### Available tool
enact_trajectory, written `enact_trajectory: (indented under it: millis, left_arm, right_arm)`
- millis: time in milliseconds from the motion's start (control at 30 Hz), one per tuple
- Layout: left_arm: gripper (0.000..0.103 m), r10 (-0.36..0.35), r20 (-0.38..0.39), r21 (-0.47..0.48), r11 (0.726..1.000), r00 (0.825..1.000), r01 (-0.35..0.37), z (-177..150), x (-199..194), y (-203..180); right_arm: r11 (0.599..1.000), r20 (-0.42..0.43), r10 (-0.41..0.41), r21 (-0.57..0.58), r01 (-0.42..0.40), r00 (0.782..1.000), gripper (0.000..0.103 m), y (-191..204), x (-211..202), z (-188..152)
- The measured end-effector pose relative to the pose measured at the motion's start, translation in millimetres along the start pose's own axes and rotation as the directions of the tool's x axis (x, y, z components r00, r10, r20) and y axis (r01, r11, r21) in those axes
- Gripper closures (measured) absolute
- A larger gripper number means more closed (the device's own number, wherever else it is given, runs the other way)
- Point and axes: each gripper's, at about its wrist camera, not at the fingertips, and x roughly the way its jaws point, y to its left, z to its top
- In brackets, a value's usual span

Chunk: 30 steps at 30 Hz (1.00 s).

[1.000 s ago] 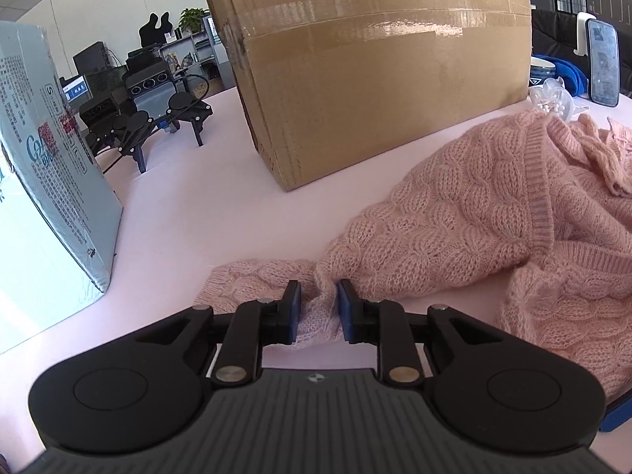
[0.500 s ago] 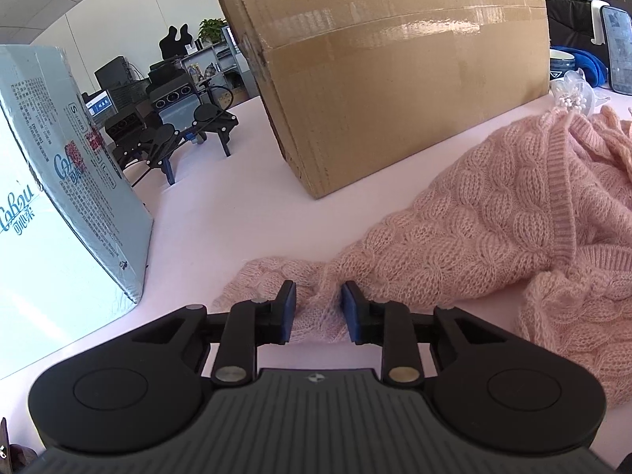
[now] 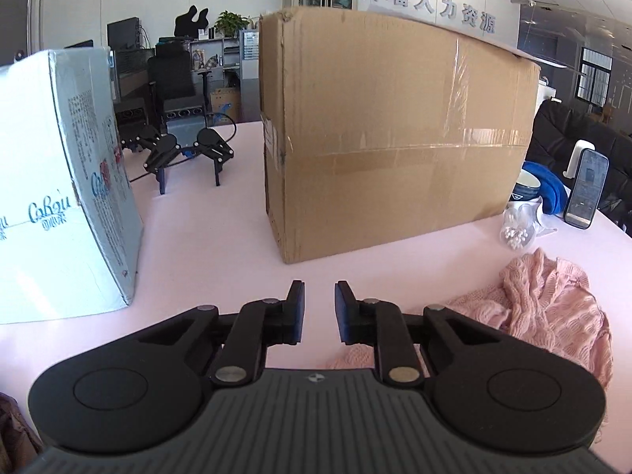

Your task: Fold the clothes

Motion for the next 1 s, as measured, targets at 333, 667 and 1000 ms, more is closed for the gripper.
enact_trajectory:
  millis: [333, 667, 1000]
  left_arm:
    - [0.026, 0.204, -0.075, 0.326, 0.93, 0.976, -0.17, -72.9, 5.3, 30.0]
    - [0.027, 0.129, 0.023, 0.572, 0.811, 0.991, -0.119, -113.9, 2.4, -2.2]
    - [0.027, 0.105, 0.115, 0.474, 0.868, 0.988, -0.148, -102.5, -3.9, 11.4]
  right_arm:
    - [0.991, 0.106, -0.091, 0.108, 0.08, 0.99, 0.035, -54.9, 27.8, 14.1]
    - [0.989, 0.197, -0.062, 0.146, 0.034, 0.978, 0.035, -55.3, -0.9, 6.9]
    - [0.991, 0.212, -0.081, 0.126, 0.055, 0.974, 0.035, -51.1, 5.6, 2.3]
